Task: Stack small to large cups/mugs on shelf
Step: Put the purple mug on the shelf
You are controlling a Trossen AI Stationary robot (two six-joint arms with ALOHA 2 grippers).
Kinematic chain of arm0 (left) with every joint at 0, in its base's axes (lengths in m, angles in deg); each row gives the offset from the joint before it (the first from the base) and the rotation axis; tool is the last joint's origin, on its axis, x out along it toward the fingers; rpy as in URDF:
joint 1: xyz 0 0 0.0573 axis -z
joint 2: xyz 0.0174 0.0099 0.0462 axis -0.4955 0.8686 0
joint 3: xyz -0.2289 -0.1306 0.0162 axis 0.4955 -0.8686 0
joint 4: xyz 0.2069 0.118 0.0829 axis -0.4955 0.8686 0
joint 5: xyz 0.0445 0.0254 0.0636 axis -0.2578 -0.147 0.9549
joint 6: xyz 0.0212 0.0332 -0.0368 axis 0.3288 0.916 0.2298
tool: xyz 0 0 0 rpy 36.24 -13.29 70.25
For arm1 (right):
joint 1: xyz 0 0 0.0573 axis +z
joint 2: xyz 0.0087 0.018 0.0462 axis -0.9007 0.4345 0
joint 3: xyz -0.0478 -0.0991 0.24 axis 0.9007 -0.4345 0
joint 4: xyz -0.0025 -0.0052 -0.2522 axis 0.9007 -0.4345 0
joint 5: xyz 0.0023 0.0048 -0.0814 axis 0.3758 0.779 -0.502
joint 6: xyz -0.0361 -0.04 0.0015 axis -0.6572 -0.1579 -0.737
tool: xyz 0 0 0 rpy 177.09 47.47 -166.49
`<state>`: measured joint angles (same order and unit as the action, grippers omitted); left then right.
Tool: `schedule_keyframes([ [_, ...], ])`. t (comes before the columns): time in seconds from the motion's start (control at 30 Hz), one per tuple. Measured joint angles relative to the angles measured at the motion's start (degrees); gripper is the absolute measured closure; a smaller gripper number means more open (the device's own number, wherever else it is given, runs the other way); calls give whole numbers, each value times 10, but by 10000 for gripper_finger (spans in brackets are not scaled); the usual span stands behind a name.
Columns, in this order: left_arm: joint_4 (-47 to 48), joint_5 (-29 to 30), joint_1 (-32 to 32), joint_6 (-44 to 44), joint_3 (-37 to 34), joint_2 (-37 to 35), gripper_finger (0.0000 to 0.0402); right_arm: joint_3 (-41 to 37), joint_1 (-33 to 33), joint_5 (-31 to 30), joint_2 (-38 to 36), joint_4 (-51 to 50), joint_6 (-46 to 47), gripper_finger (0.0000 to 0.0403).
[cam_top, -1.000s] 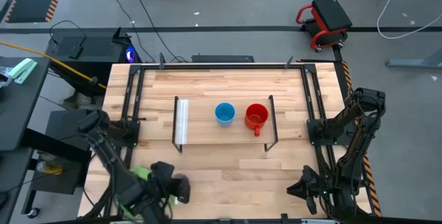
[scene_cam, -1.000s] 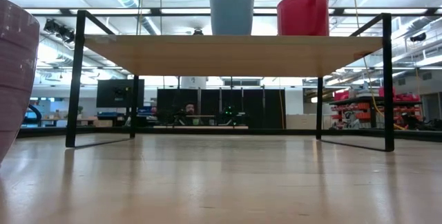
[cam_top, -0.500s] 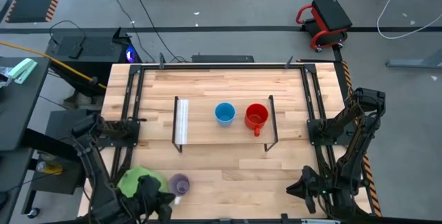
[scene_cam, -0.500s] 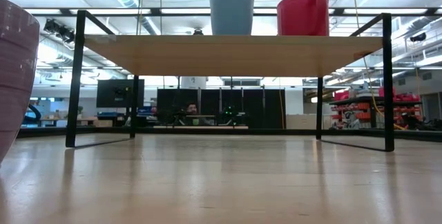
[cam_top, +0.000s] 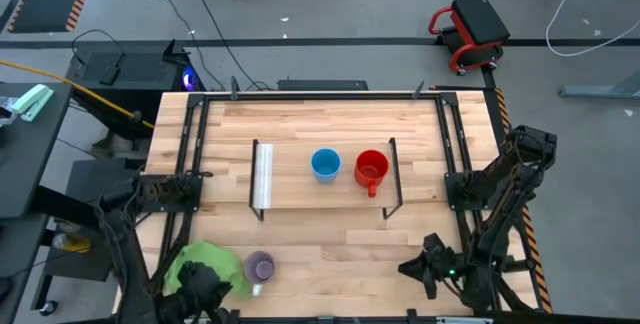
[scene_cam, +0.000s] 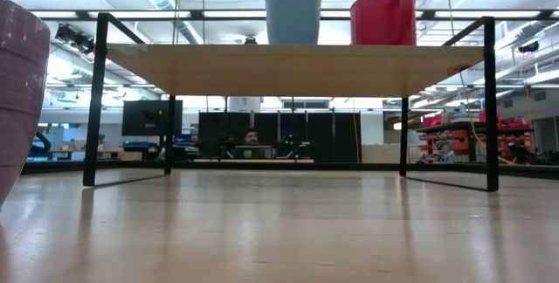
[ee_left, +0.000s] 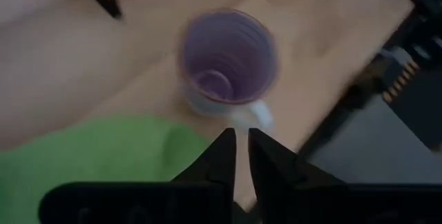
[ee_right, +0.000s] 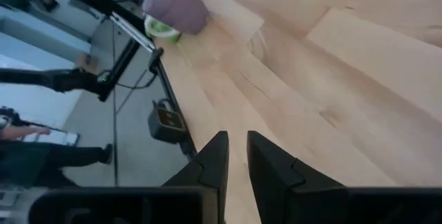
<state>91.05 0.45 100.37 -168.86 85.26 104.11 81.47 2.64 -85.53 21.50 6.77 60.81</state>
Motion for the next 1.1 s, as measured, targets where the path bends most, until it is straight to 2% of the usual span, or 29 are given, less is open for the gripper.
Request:
schedule_keyframes([
  [0.07, 28, 37, 20, -34, 0, 17, 357, 0, -11, 0, 0, 22, -19, 341],
  [0.17, 83, 150, 56, -125, 0, 44, 357, 0, -25, 0, 0, 46, -45, 341],
  [0.23, 79, 186, 74, -148, 0, 58, 355, 0, -32, 0, 0, 54, -61, 341],
  [0.33, 63, 191, 84, -154, 0, 75, 351, 0, -39, 1, 0, 56, -74, 341],
  [0.53, 25, 246, 73, -144, 0, 108, 352, 0, -43, 5, 0, 53, -82, 341],
  [0.87, -28, 247, 24, -128, 0, 141, 347, 0, -43, 26, 0, 53, -94, 341],
  [1.1, -104, 249, 24, -129, 0, 172, 352, 0, -41, 37, 0, 54, -103, 341],
])
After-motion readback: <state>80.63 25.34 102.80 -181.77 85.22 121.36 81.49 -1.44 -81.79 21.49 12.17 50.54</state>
